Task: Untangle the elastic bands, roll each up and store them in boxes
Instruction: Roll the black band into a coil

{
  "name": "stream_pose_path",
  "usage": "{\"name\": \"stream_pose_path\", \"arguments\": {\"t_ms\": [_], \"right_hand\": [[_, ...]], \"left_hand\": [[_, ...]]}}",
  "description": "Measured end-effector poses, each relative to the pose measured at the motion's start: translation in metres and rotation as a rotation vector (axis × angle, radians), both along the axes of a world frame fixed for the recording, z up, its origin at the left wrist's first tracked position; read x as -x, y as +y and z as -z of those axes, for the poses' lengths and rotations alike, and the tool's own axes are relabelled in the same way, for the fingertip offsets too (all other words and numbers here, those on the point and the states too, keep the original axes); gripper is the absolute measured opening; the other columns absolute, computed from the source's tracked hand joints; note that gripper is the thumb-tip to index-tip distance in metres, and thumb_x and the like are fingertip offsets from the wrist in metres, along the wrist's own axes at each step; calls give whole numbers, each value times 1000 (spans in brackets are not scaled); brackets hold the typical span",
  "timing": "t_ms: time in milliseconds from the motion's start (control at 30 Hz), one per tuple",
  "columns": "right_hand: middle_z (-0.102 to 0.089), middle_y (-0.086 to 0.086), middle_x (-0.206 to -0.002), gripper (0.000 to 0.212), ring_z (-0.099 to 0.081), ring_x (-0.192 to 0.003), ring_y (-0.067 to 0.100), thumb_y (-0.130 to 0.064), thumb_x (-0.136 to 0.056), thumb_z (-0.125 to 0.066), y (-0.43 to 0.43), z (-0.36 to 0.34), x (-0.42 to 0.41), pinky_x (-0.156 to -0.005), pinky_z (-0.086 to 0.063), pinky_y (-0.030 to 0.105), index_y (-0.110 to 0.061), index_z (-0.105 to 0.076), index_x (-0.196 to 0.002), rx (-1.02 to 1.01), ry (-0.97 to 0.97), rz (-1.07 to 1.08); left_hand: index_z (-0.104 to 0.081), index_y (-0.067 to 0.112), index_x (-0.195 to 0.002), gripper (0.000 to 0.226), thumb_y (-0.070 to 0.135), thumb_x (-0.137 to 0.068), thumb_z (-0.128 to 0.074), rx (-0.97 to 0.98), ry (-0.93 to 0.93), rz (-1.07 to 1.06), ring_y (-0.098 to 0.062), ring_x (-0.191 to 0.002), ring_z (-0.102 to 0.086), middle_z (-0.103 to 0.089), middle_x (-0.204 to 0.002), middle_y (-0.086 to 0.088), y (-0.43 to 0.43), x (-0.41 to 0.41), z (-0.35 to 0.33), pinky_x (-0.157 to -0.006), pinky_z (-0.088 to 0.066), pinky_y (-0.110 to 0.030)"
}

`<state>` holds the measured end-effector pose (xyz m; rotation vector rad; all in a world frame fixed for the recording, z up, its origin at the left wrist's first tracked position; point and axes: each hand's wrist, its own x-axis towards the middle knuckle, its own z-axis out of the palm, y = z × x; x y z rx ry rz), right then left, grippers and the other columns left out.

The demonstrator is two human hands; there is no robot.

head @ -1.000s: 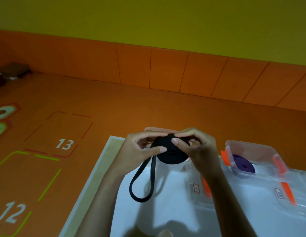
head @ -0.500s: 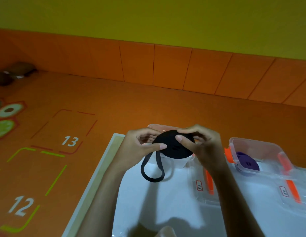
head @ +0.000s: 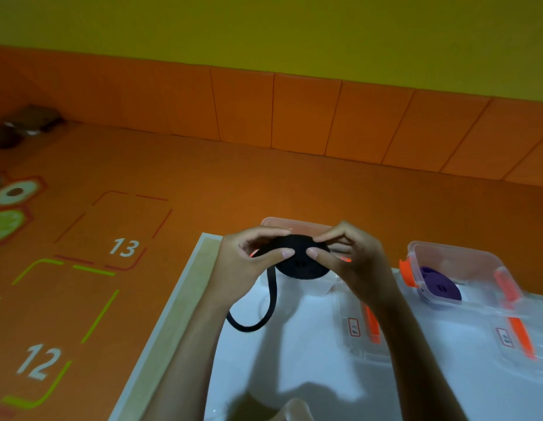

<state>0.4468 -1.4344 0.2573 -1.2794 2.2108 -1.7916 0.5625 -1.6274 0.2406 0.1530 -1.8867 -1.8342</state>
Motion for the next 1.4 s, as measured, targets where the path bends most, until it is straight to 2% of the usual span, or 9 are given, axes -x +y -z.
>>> {"name": "stream_pose_path", "arguments": {"t_ms": [133, 233, 333, 500, 700, 867, 1033, 1233, 1400], "right_hand": [[-72, -15, -78, 25, -74, -77, 2, -38, -78, -86, -5, 4, 1, -69, -60, 17, -27, -66, -87, -61, 93, 50], [-80, -15, -93, 41, -78, -89, 8, -18, -82, -88, -4, 5, 4, -74, -66, 31, -44, -70, -106, 0, 0, 17], [-80, -9, -97, 29, -78, -92, 15, -12, -81, -89, 1, 9, 10, -76, -66, 47, -31, -78, -100, 23, -16, 24], [-73, -22, -89, 25, -75, -91, -1, -31, -83, -79, -2, 1, 11, -68, -66, 33, -42, -60, -97, -125, 56, 15], [-80, -4, -106, 39, -78, -101, 18, -30, -87, -74, 1, 4, 15, -77, -67, 37, -34, -68, -126, 42, -55, -36], [-76, 1, -115, 25, -75, -110, 21, -30, -87, -74, 0, 10, 15, -74, -67, 46, -24, -73, -112, 60, -149, -46], [-74, -6, -87, 28, -77, -86, 19, -25, -84, -81, -6, 14, 16, -59, -64, 43, -11, -58, -92, -34, -90, -1], [-80, -6, -97, 30, -78, -92, 16, -20, -86, -82, -5, 5, 12, -68, -63, 25, -34, -72, -112, 145, -178, -18], [-75, -9, -97, 21, -77, -92, 17, -26, -84, -81, -5, 7, 13, -59, -61, 27, -29, -65, -97, -22, -164, -78]], "left_hand": [[-83, 39, -103, 31, 22, -80, -92, 55, -10, 3, -15, -100, -77, -82, -104, 5, 4, 9, 1, -84, -58, -20], [-81, 36, -107, 31, 22, -82, -91, 51, -9, 31, -16, -104, -77, -81, -108, 5, 0, 9, 4, -87, -58, -20], [-83, 32, -107, 32, 13, -83, -90, 15, -13, 59, -15, -104, -77, -81, -108, 2, -3, 7, 7, -88, -57, -19], [-85, 25, -105, 25, 15, -83, -91, -20, -18, 39, -19, -103, -78, -82, -105, 0, 0, 13, 5, -86, -59, -22], [-81, 25, -120, 36, 13, -86, -87, -6, -29, 96, -17, -115, -74, -80, -119, 3, -2, 17, 4, -93, -58, -23], [-81, 23, -121, 42, 4, -84, -87, -45, -85, 145, -13, -113, -75, -80, -119, 3, -11, 16, 3, -90, -56, -19], [-83, 19, -105, 34, 1, -78, -92, -46, -85, 113, -16, -96, -79, -82, -102, -2, -5, 20, 2, -82, -58, -19], [-84, 17, -111, 35, 3, -80, -90, -74, -54, 101, -19, -105, -78, -82, -109, -1, -5, 17, -3, -87, -59, -21], [-85, 18, -104, 30, 7, -77, -93, -50, -76, 110, -20, -96, -80, -83, -100, -4, -9, 17, -5, -82, -60, -22]]}}
